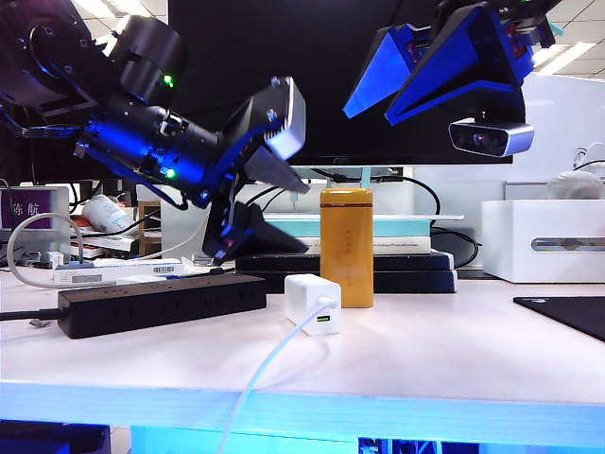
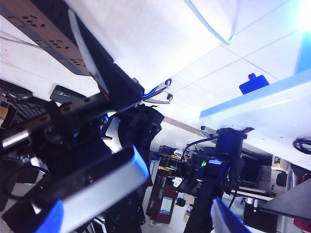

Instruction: Plug the white charger into the left socket.

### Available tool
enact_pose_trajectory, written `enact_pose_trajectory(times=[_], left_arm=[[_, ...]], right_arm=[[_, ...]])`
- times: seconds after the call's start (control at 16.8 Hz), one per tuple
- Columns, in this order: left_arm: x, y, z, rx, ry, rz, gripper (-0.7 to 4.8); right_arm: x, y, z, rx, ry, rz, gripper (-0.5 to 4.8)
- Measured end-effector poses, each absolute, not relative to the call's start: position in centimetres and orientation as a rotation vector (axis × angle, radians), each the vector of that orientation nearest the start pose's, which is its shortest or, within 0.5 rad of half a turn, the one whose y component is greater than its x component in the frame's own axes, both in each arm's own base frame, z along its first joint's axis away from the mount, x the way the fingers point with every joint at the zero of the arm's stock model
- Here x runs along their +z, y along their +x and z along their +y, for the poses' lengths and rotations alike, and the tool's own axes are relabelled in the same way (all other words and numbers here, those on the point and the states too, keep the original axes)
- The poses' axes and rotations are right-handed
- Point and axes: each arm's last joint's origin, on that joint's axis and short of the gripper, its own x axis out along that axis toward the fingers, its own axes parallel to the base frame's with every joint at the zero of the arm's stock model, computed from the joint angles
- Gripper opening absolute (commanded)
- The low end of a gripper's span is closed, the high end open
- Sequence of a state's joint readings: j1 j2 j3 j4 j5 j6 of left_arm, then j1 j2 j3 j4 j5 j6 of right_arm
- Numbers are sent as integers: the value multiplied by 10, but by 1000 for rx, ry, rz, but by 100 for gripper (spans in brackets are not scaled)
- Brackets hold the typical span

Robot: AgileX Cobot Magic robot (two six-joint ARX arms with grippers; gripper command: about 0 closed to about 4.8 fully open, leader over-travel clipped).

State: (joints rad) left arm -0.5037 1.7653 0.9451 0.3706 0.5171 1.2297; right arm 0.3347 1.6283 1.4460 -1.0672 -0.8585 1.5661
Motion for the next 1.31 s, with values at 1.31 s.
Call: enact_pose_trajectory(times=[1.31], left_arm=[[308,285,-161,-723,50,-115,479]], right_arm=[[307,319,127,438,629,1157,399]])
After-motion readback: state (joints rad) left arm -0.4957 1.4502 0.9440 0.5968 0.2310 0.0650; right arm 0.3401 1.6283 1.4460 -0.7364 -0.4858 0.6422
